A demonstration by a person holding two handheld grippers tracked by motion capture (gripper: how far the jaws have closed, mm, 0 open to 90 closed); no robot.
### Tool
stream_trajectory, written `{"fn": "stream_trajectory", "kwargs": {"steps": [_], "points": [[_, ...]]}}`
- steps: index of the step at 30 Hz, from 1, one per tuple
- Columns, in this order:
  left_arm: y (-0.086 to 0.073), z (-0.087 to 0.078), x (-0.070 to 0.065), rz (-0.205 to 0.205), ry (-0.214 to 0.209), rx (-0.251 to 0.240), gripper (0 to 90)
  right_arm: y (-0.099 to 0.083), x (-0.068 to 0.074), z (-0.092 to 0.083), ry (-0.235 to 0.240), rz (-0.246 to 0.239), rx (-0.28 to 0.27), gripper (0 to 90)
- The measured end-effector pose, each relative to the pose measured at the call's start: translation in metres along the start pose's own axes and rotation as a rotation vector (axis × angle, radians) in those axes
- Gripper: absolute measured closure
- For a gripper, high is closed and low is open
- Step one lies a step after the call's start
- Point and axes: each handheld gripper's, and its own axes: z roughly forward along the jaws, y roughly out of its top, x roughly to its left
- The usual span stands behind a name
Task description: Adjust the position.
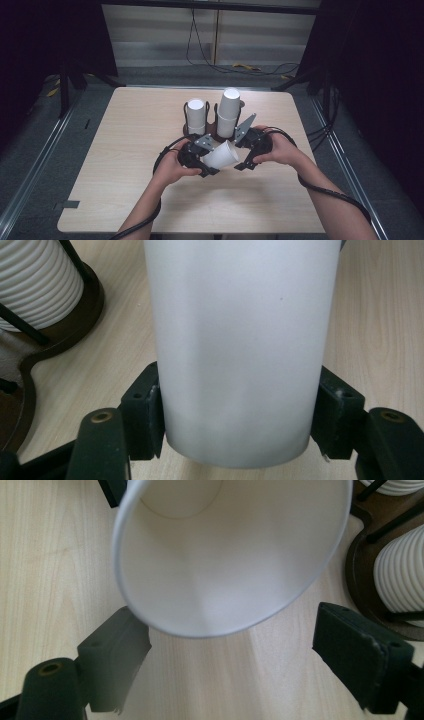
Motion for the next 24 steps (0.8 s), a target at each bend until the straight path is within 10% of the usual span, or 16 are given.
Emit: {"fn": "stream_trajectory", "kwargs": {"steps": [24], "points": [[-0.010, -0.002, 0.001, -0.036, 0.011, -0.055, 34.6, -0.013, -0.003, 0.000, 0.025, 0.110, -0.153, 14.3]]}}
